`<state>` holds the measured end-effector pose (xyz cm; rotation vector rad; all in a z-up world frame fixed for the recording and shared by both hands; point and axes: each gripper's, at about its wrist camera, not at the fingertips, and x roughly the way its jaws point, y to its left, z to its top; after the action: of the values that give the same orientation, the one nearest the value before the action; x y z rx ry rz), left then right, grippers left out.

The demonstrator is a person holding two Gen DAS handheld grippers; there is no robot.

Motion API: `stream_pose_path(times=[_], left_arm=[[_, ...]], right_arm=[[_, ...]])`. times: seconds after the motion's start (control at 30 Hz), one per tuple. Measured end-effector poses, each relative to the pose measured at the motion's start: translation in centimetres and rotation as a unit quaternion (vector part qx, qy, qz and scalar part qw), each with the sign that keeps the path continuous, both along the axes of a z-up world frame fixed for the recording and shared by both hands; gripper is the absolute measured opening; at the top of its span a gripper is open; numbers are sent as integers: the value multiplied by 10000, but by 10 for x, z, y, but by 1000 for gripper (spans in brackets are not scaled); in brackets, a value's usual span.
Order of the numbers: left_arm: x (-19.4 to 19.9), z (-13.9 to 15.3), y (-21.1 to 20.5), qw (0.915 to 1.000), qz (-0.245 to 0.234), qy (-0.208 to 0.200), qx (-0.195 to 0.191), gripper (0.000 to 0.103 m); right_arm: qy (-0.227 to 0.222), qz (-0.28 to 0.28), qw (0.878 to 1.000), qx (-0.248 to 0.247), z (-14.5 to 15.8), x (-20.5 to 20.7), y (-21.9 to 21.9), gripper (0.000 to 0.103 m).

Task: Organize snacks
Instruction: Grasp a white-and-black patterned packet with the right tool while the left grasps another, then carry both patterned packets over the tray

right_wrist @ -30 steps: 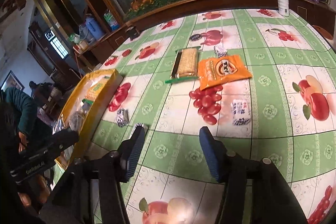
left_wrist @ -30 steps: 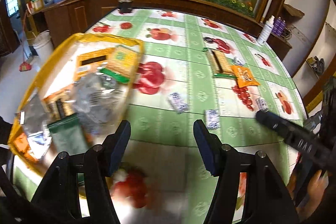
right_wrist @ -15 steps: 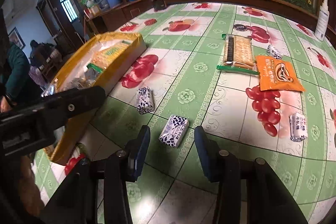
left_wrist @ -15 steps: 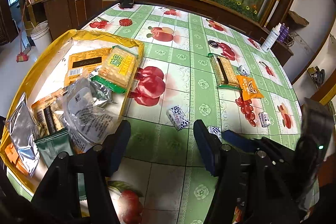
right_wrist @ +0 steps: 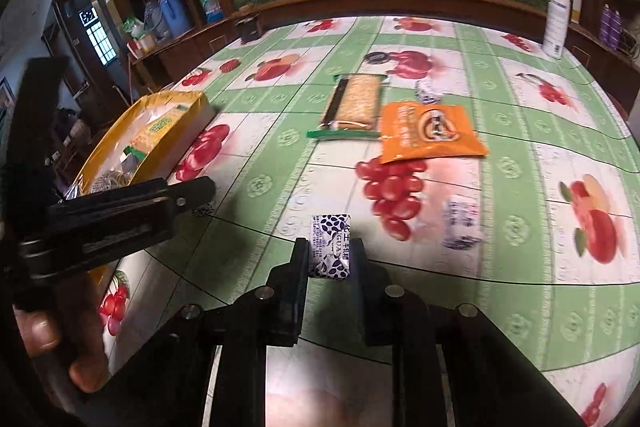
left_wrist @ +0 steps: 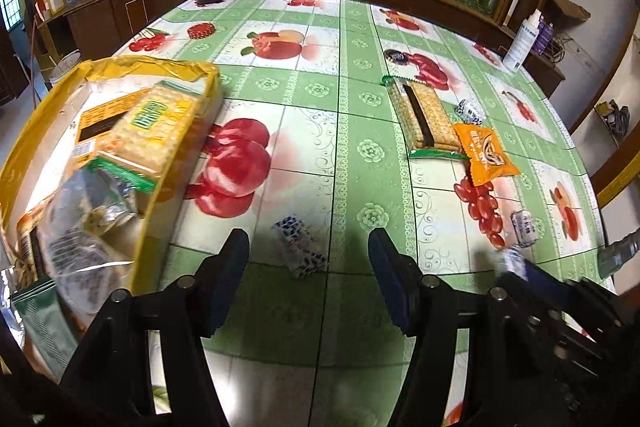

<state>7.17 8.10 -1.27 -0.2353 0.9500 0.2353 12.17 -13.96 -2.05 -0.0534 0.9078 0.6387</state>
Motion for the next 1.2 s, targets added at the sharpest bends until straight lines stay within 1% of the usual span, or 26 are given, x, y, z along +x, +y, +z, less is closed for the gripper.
stream_pose_path(times=[0.03,0.07,0.1,0.13,0.17,0.2,0.27,0.33,0.4,0.57,0.63,0.73,0.9,0.97,1.03,1.2], left_arm=[[4,-5,-1,10000,0,78,24,61],[7,-11,-2,9998,-18,174,-2,57],[6,-12,-5,9998,-15,116,140,51],[6,-13,-7,9996,-33,147,258,44],[5,-14,-9,9994,-67,128,327,29],[4,-13,-10,9994,-107,100,303,16],[3,-13,-9,9995,-169,89,236,16],[-1,-13,-9,9994,-164,84,295,15],[-8,-9,-11,9989,-119,21,458,15],[-31,12,-16,9951,5,-234,958,16],[-41,20,-13,9941,61,-303,1038,16],[-53,27,-7,9946,124,-355,971,16],[-72,36,2,9935,265,-432,1023,16],[-78,37,6,9936,304,-430,1002,16],[-85,39,10,9933,348,-448,1007,16],[-100,44,19,9925,429,-504,1027,16]], right_arm=[[28,-28,10000,66,2,0,-5,20],[47,-54,9999,100,3,0,-8,20],[48,-66,9999,118,4,0,-11,20],[60,-65,9998,158,5,-1,-13,20],[86,-56,9997,201,5,-1,-15,20],[108,-54,9996,237,5,-2,-17,20],[130,-72,9994,316,6,-4,-19,20],[124,-62,9991,402,8,-7,-21,20],[76,-48,9991,421,11,-11,-21,20],[25,-19,9985,542,21,-21,-21,20],[-15,0,9982,595,25,-25,-20,20],[-48,69,9980,631,30,-32,-15,20],[-72,244,9968,759,39,-48,-5,20],[20,334,9951,927,41,-51,-2,20],[208,390,9923,1161,42,-52,-1,20],[258,392,9907,1279,45,-61,5,20]])
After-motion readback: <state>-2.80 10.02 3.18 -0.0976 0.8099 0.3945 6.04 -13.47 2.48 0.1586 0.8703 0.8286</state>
